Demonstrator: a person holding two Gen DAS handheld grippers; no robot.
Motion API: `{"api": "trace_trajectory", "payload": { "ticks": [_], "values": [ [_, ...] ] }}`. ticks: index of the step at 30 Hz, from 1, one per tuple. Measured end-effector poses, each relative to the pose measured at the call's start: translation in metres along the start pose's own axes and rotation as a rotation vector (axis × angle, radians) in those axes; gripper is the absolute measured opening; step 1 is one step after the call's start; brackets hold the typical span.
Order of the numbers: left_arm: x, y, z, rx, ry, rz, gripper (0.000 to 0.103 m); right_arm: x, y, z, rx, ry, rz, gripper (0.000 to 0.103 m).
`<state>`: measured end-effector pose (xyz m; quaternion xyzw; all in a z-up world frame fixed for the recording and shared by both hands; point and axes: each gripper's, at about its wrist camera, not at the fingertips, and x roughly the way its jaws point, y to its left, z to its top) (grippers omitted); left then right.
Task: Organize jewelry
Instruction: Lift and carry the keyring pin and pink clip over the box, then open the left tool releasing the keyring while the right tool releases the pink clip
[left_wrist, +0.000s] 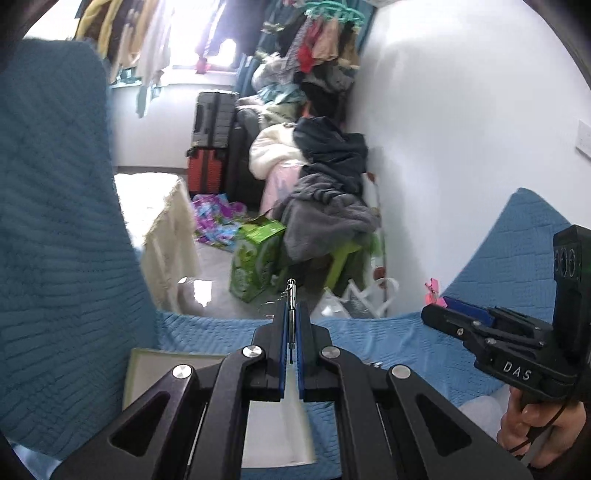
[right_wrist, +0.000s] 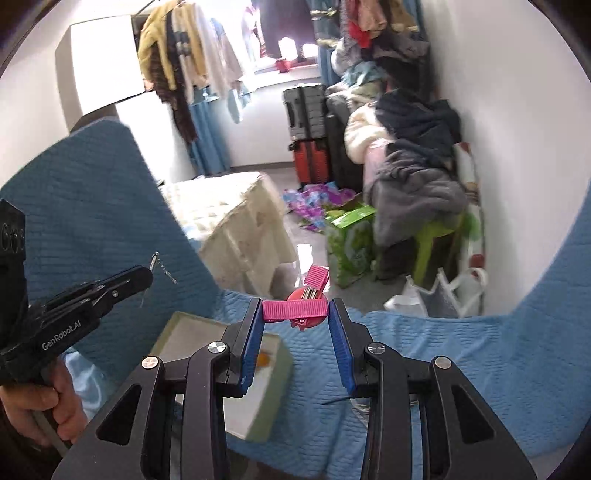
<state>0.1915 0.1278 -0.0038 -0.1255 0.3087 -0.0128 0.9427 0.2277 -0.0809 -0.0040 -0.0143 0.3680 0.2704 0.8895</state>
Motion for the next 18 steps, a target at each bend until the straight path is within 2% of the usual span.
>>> {"api": "trace_trajectory", "payload": {
  "ticks": [8,18],
  "values": [
    [0.038,0.065,-0.054,-0.095,0.113,0.049,0.001,0.077,0.040,-0.048,-0.033,0.194,0.071,0.033],
    [0.084,0.108,-0.115,-0.148,0.264,0.076,0.002,0.138,0.058,-0.103,-0.057,0.372,0.059,0.033]
  ]
}}
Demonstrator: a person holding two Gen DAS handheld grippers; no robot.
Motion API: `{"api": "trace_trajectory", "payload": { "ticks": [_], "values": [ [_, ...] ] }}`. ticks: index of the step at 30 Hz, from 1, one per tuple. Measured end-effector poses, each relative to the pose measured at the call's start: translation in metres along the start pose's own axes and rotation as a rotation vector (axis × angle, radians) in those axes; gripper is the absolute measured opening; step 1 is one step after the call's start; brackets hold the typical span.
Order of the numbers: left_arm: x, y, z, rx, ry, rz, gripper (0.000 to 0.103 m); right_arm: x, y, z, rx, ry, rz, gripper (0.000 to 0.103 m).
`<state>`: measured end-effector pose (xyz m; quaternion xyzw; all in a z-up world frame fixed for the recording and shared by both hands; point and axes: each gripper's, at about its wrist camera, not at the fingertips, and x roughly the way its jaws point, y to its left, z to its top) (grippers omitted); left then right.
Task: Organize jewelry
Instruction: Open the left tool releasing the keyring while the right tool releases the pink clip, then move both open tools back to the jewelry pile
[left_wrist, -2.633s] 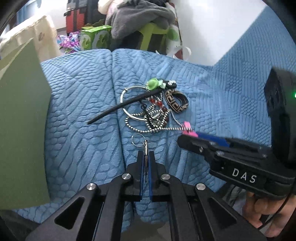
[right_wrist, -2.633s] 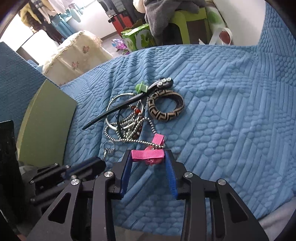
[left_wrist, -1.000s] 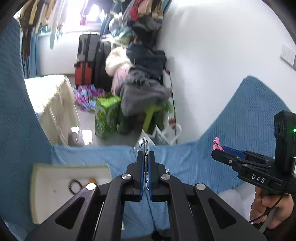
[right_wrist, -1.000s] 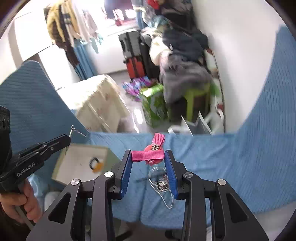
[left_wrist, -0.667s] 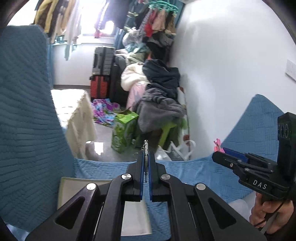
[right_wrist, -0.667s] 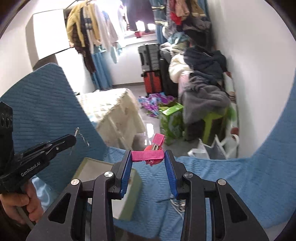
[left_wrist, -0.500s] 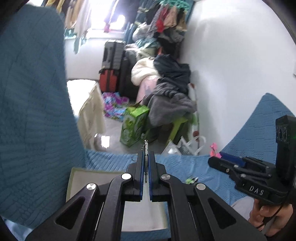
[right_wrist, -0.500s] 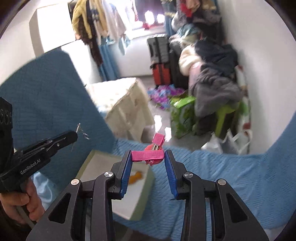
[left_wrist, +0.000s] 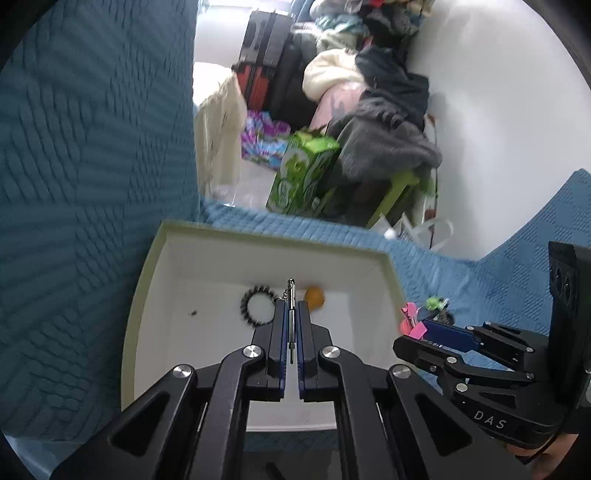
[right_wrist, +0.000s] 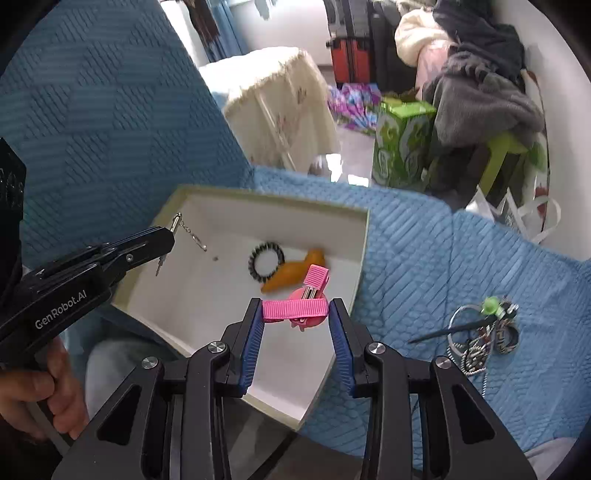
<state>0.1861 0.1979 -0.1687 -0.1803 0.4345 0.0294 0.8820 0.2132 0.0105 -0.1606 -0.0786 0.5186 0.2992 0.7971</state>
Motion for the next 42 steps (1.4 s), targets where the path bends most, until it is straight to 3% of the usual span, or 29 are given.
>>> {"api": "trace_trajectory", "payload": {
  "ticks": [5,12,18,20,22,24,35,42],
  "values": [
    [0.018,0.011,-0.012,-0.017,0.057,-0.005,0.002,0.015,-0.004,-0.001,0.015,0.039,0.006,0.034],
    [0.022,0.013,-0.013,-0.043,0.067,-0.002,0.002,0.018,-0.010,0.000,0.026,0.049,0.020,0.034],
    [0.010,0.003,0.001,-0.047,0.060,0.048,0.005,-0.008,-0.011,0.011,0.023,-0.016,0.039,0.047],
    [0.000,-0.001,0.008,-0.046,0.037,0.055,0.008,-0.024,-0.012,0.016,0.021,-0.057,0.041,0.053],
    [-0.013,-0.005,0.014,-0.046,0.003,0.071,0.043,-0.040,-0.014,0.022,0.010,-0.092,0.037,0.054],
    [-0.029,-0.013,0.020,-0.037,-0.048,0.085,0.054,-0.062,-0.015,0.027,-0.005,-0.136,0.035,0.054],
    [-0.128,-0.079,0.051,0.016,-0.271,0.084,0.054,-0.163,-0.023,0.040,-0.065,-0.359,0.041,0.058],
    [-0.151,-0.119,0.048,0.031,-0.335,0.048,0.054,-0.201,-0.044,0.029,-0.071,-0.450,-0.003,0.060]
  ]
}}
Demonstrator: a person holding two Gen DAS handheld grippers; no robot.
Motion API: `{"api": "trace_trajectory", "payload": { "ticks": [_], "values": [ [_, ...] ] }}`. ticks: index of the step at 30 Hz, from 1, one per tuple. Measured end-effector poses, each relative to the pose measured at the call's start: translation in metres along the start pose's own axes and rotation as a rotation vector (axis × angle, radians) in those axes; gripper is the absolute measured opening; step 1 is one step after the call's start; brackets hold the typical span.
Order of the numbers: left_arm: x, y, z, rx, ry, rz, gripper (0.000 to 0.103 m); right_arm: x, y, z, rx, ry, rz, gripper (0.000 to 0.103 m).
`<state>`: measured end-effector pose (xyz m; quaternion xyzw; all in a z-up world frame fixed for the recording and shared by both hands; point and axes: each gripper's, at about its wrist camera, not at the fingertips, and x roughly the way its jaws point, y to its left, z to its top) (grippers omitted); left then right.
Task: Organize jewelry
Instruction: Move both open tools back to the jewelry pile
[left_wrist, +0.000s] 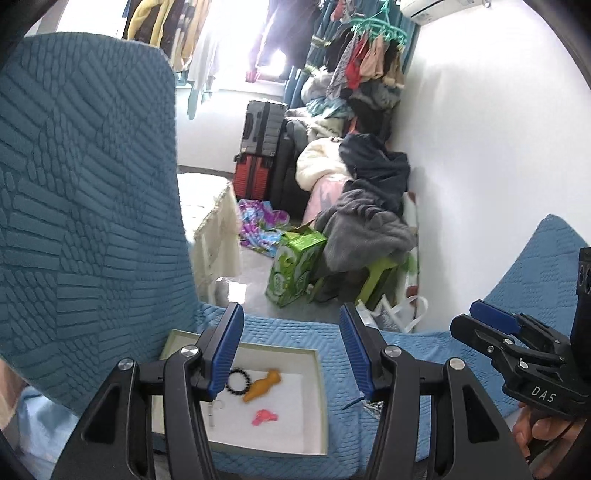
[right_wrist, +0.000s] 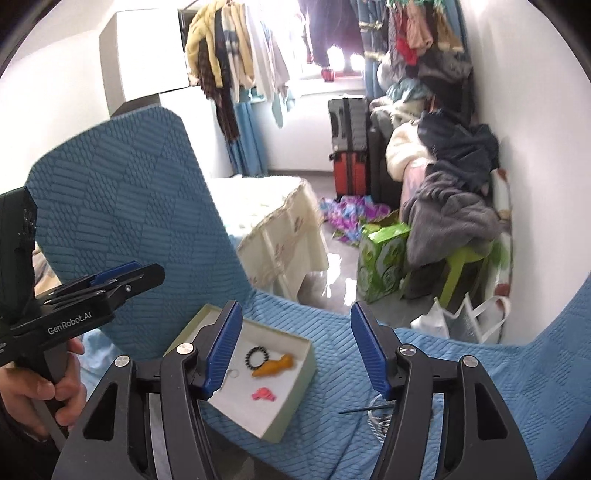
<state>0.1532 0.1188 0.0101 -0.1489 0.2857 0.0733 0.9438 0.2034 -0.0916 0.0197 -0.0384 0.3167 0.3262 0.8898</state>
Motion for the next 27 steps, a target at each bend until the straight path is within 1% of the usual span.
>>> {"api": "trace_trajectory", "payload": {
  "ticks": [5,11,16,19,23,26,27],
  "values": [
    [-0.001,-0.027,-0.008,0.023,-0.008,-0.026,0.054,-0.016,-0.020,-0.009,0.011,-0.027,-0.037,0.060],
    [0.008,-0.050,-0.022,0.039,0.008,-0.029,0.054,-0.029,-0.048,-0.025,0.041,-0.039,-0.072,0.060],
    [0.023,-0.062,-0.039,0.068,0.041,-0.025,0.054,-0.031,-0.071,-0.047,0.067,-0.034,-0.108,0.060],
    [0.032,-0.064,-0.052,0.067,0.047,-0.027,0.054,-0.031,-0.083,-0.063,0.087,-0.030,-0.123,0.060],
    [0.050,-0.066,-0.073,0.047,0.078,-0.038,0.054,-0.029,-0.099,-0.086,0.102,-0.020,-0.149,0.060],
    [0.064,-0.071,-0.089,0.050,0.106,-0.040,0.054,-0.025,-0.110,-0.107,0.109,-0.002,-0.166,0.060],
    [0.069,-0.074,-0.096,0.051,0.114,-0.051,0.054,-0.024,-0.114,-0.114,0.112,0.001,-0.167,0.060]
  ]
}}
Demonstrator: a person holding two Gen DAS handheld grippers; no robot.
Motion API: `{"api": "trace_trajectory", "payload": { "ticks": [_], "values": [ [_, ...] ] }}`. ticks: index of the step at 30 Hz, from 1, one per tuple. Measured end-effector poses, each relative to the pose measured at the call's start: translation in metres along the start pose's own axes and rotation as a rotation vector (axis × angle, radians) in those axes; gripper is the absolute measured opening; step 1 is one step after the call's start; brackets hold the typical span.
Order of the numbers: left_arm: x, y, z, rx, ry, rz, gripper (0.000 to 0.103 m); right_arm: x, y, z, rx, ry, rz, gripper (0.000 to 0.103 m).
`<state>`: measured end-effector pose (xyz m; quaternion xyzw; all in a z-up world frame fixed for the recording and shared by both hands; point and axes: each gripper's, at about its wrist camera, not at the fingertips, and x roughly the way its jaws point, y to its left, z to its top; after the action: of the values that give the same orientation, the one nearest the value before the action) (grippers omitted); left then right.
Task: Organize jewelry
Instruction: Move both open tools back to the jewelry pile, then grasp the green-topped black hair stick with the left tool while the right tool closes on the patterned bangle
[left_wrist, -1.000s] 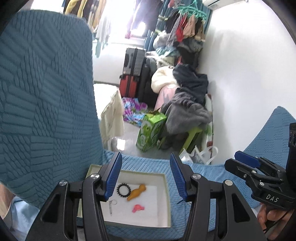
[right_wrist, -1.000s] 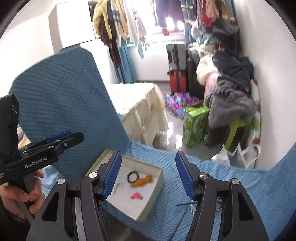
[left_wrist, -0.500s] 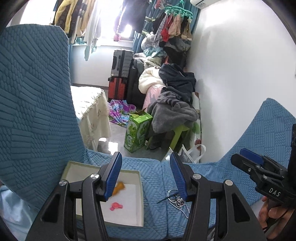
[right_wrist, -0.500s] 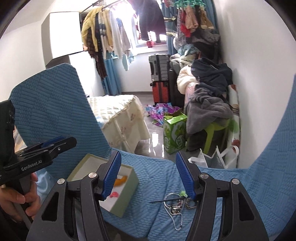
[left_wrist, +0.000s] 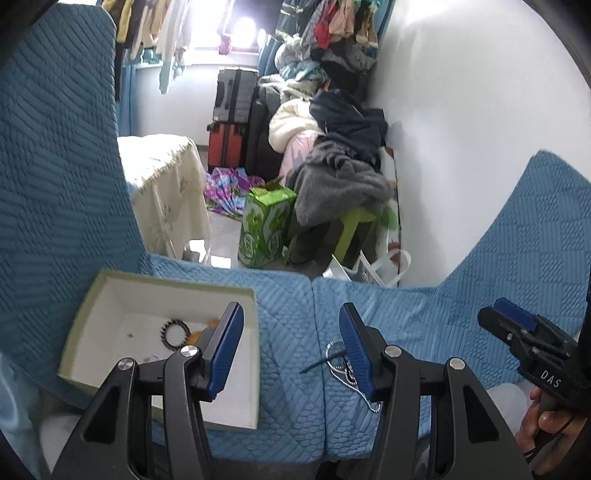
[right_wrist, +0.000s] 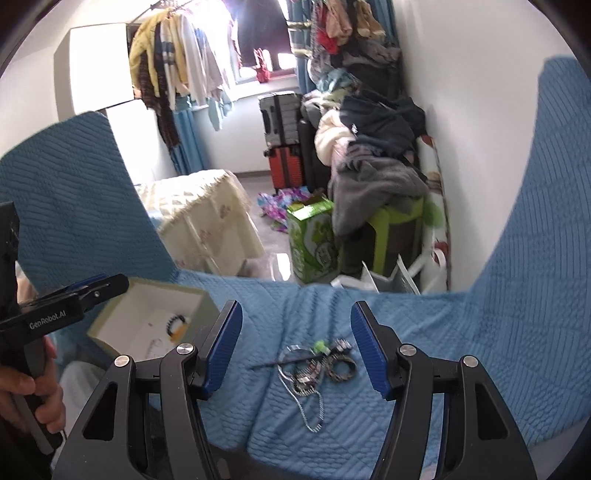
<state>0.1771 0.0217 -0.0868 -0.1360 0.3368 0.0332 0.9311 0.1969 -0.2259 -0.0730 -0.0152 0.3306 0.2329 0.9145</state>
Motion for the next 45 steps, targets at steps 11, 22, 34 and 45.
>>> {"api": "trace_trajectory", "payload": {
  "ticks": [11,22,34,45],
  "values": [
    [0.072,-0.035,-0.049,0.031,0.170,-0.153,0.052,0.040,-0.033,-0.060,0.042,0.090,-0.028,0.060],
    [0.146,-0.055,-0.068,0.083,0.293,-0.226,0.039,0.107,-0.066,-0.081,0.104,0.209,0.018,0.059],
    [0.224,-0.070,-0.061,0.137,0.366,-0.246,0.037,0.174,-0.077,-0.087,0.106,0.327,0.055,0.059],
    [0.276,-0.075,-0.054,0.057,0.424,-0.300,0.028,0.199,-0.078,-0.094,0.090,0.385,0.084,0.045]
  ]
}}
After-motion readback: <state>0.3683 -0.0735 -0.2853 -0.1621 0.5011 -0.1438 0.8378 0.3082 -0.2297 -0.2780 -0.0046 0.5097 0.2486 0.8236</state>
